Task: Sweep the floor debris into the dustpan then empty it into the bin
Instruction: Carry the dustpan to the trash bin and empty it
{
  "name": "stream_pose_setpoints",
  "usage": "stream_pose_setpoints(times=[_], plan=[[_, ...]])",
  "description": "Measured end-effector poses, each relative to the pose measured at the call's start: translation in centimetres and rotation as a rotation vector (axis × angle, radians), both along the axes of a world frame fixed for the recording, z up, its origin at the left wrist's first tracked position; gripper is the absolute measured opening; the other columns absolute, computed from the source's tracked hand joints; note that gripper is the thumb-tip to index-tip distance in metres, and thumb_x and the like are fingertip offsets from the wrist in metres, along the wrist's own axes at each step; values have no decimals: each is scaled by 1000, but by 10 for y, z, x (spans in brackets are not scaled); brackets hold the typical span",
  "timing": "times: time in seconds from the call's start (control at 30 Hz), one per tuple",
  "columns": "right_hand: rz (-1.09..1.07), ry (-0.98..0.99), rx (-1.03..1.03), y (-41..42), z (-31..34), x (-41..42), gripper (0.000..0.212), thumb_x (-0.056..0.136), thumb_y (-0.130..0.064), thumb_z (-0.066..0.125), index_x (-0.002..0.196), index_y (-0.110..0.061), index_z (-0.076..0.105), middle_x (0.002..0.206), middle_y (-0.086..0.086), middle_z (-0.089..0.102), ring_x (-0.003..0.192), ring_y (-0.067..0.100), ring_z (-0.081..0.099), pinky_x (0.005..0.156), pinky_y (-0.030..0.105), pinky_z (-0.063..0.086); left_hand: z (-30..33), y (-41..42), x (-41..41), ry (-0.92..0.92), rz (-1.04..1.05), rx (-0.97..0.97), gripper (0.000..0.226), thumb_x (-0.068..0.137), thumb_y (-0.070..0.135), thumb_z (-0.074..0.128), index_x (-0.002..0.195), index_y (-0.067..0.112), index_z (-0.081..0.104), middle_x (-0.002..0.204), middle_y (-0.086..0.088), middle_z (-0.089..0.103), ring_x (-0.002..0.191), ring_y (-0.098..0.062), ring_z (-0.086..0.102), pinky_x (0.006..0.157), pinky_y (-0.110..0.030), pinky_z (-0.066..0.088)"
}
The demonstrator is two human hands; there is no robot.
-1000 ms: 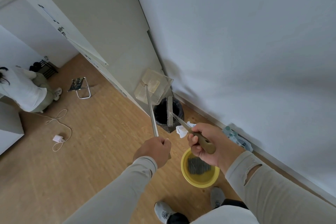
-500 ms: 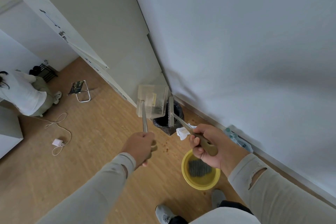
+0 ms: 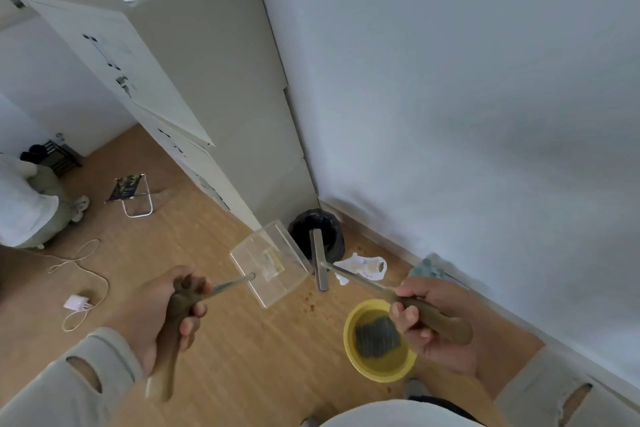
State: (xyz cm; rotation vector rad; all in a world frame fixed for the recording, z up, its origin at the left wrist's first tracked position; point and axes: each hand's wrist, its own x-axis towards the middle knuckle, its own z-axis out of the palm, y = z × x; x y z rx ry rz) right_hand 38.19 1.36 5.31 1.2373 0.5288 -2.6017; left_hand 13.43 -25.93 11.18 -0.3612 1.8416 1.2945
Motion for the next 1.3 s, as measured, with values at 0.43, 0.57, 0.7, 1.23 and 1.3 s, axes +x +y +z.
stream_pose_setpoints(times=[0.43, 0.57, 0.7, 1.23, 1.3], plan=[[-93, -191, 46, -125, -23, -45, 11, 95, -7, 52, 90, 1, 56, 70, 14, 58, 42, 16, 57, 32, 21, 42, -64, -88, -48, -223, -68, 18, 39, 102, 45, 46, 89, 12, 62, 62, -9, 52, 34, -17, 40, 43, -18, 35], [-122, -210, 20, -138, -33, -57, 8, 95, -7, 52, 93, 0, 56, 70, 12, 56, 43, 15, 57, 33, 22, 44, -81, -89, -56, -251, -114, -1, 35, 99, 42, 47, 84, 14, 62, 62, -8, 52, 34, -16, 41, 45, -18, 33], [-160, -217, -25, -135, -48, -66, 9, 94, -7, 51, 87, -1, 53, 69, 10, 54, 42, 15, 57, 31, 22, 44, -99, -72, -57, -294, -142, -46, 39, 101, 42, 44, 83, 14, 63, 60, -7, 53, 35, -16, 42, 45, -18, 34], [-246, -239, -169, -50, -137, -96, 5, 95, -7, 45, 90, -10, 44, 67, 6, 49, 37, 15, 54, 30, 21, 40, -154, 44, -67, -310, -147, -174, 57, 93, 68, 53, 94, 11, 62, 68, -11, 60, 43, -18, 47, 48, -25, 43], [-282, -230, -184, -44, -146, -93, 4, 95, -7, 44, 92, -9, 44, 67, 6, 49, 38, 15, 54, 30, 21, 40, -158, 54, -67, -319, -179, -188, 59, 90, 71, 57, 94, 12, 62, 68, -10, 60, 43, -18, 46, 48, -25, 43]])
